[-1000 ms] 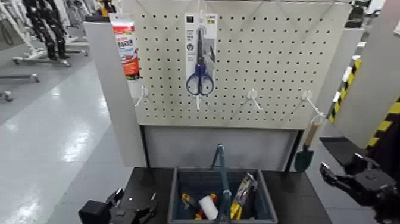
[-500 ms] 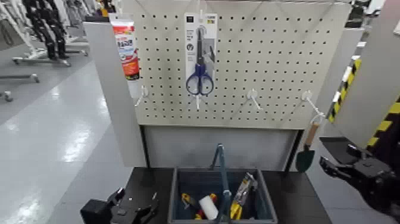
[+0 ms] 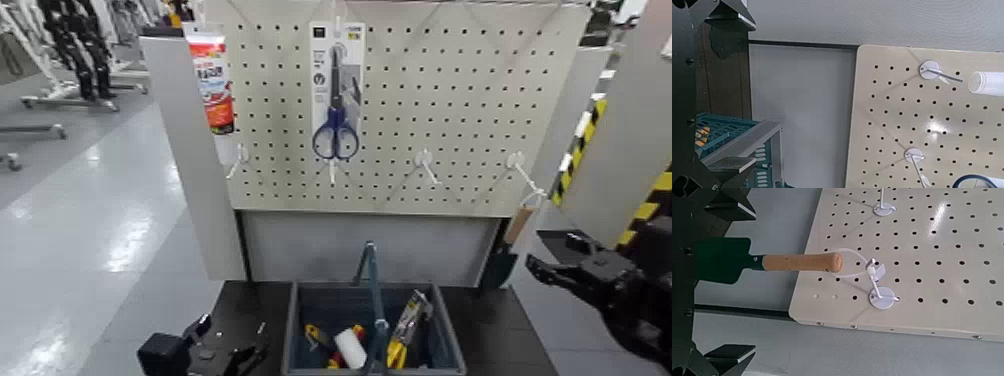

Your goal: Put the tool with the wooden handle into the crate.

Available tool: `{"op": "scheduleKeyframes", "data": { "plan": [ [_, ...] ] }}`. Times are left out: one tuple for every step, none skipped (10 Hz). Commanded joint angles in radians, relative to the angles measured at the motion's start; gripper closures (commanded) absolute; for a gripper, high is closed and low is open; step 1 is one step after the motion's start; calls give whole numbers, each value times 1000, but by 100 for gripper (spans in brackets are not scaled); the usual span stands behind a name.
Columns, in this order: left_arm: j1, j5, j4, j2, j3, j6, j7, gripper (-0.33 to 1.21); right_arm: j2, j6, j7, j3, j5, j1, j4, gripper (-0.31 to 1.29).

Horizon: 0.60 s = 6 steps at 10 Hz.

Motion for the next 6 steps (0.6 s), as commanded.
{"op": "scheduleKeyframes", "data": {
  "plan": [
    [0, 0, 0, 0, 0, 2, 0, 11, -9, -19, 16, 51, -1, -69, 81, 12],
    [0, 0, 0, 0, 0, 2, 0, 11, -12, -32, 22, 71, -5, -92, 114, 12],
    [-2, 0, 2, -2, 0, 2, 0, 11, -14, -44, 24, 90, -9, -112, 142, 12],
    [-2, -2, 2, -2, 0, 2, 0, 11, -17, -59, 35, 107, -21, -135, 179, 12],
    [-2, 0, 2, -2, 0, 2, 0, 11, -17, -68, 44, 123, -26, -155, 210, 12],
    [-2, 0, 2, -2, 0, 2, 0, 11, -17, -74, 48, 133, -28, -173, 228, 13]
  ]
}}
